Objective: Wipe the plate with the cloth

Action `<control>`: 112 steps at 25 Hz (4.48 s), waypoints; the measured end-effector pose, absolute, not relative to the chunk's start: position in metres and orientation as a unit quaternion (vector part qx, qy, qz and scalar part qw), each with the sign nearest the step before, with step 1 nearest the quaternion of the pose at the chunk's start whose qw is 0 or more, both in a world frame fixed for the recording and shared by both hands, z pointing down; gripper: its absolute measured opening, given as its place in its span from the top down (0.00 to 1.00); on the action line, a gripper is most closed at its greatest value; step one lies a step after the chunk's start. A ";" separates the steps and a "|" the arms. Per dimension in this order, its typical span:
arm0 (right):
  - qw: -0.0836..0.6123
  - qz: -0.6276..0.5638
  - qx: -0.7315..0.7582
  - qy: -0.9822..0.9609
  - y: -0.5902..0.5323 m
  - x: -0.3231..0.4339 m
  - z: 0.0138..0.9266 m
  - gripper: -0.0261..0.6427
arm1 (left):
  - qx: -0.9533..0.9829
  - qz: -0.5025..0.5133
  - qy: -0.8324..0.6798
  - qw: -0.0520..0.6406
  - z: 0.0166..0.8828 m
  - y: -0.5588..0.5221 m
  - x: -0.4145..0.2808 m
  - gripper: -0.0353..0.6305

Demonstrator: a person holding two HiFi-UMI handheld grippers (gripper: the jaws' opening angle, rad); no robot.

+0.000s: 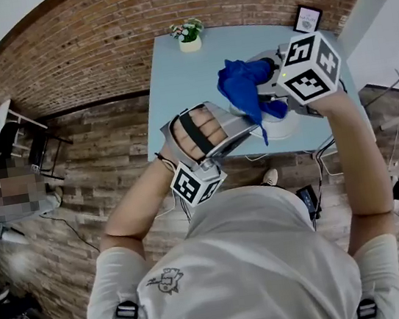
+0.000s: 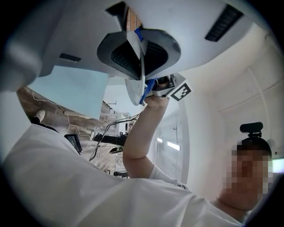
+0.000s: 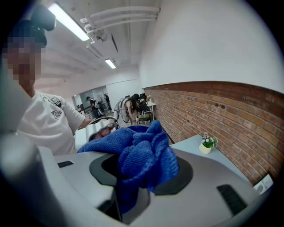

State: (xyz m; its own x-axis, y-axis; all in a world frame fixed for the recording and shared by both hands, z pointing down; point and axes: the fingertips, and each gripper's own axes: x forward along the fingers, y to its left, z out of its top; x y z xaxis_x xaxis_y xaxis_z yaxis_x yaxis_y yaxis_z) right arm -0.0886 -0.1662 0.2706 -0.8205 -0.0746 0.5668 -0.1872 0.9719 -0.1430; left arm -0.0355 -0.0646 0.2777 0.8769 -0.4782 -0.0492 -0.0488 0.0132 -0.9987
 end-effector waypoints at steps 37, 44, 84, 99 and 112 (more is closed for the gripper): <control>0.201 0.064 0.045 -0.976 -0.129 -0.078 0.221 0.71 | -0.684 -0.154 0.248 0.669 0.253 -0.070 -0.049 0.91; 0.247 0.053 0.076 -0.965 -0.152 -0.083 0.238 0.71 | -0.676 -0.149 0.223 0.686 0.254 -0.055 -0.027 0.91; 0.259 0.119 0.105 -0.953 -0.184 -0.035 0.258 0.71 | -0.682 -0.158 0.228 0.677 0.255 -0.069 -0.030 0.91; 0.208 0.137 0.114 -0.962 -0.124 -0.002 0.254 0.71 | -0.699 -0.156 0.225 0.661 0.264 -0.082 -0.037 0.91; 0.229 0.155 0.122 -0.953 -0.177 -0.027 0.268 0.71 | -0.714 -0.141 0.195 0.658 0.266 -0.086 -0.025 0.91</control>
